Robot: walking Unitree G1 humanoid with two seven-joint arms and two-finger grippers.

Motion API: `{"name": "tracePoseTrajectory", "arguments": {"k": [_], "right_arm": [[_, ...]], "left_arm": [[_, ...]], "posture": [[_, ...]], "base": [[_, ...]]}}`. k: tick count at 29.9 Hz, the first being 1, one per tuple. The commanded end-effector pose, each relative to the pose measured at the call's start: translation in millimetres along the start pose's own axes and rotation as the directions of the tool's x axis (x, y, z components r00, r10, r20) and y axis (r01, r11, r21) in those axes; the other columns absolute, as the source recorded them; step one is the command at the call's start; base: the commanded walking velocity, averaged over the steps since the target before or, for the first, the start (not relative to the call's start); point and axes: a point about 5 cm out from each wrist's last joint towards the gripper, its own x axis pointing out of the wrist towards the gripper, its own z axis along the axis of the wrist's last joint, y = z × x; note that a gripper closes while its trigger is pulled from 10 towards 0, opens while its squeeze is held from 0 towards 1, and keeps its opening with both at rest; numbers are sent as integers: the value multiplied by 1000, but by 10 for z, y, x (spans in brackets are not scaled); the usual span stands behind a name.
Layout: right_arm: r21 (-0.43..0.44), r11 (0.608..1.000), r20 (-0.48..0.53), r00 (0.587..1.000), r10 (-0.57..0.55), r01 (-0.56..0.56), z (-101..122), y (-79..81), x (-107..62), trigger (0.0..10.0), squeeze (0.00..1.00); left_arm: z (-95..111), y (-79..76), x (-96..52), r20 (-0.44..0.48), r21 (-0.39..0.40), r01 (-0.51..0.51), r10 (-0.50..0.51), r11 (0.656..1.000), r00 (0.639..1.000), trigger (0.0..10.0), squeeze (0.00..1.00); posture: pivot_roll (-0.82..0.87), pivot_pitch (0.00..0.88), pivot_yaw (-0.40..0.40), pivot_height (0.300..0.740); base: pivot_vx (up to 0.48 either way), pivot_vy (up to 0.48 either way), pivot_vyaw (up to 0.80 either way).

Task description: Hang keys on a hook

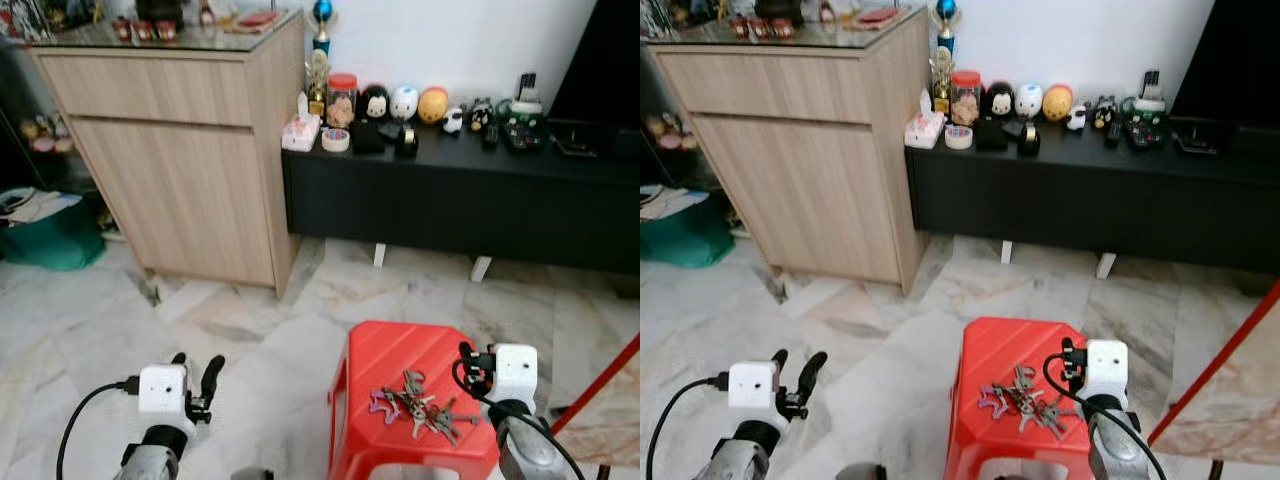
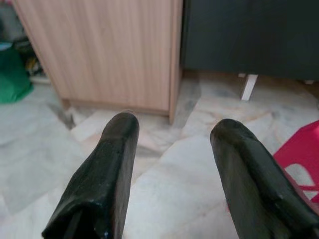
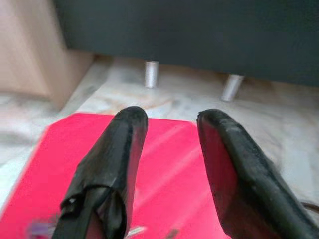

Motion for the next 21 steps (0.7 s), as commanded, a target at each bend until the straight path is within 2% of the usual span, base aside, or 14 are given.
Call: {"name": "tracePoseTrajectory", "arguments": {"k": [1,7,13,17,19,21], "right_arm": [[-9,1000,-8,1000,-2,1,0,-19,13,10000,0],[-27,1000,-33,999,-2,1,-21,-39,18,10000,0],[-31,1000,-20,1000,-6,5,-1,-47,28,10000,0],[-51,998,-33,999,-24,22,1,-80,58,10000,0],[-68,998,-57,998,-21,17,-9,-82,88,10000,0],[-151,989,-127,992,-24,5,-50,-93,136,10000,0]], "left_arm": [[7,9,-5,1,4,1,-1,1000,1000,10000,0],[-3,2,-12,3,-8,0,0,1000,1000,10000,0],[-8,4,-15,0,-5,-2,2,1000,1000,10000,0],[-11,18,-30,-6,4,-8,8,1000,1000,10000,0],[-6,27,-46,-5,5,-10,10,1000,1000,10000,0],[-4,40,-70,-9,9,-10,10,1000,1000,10000,0]], "posture": [[65,0,-42,640],[62,0,-46,640],[64,0,-46,610],[71,0,-47,610],[72,0,-45,610],[79,0,-37,610]], "base": [[0,0,0],[0,0,0],[0,0,0],[0,0,0],[0,0,0],[0,0,0]]}}
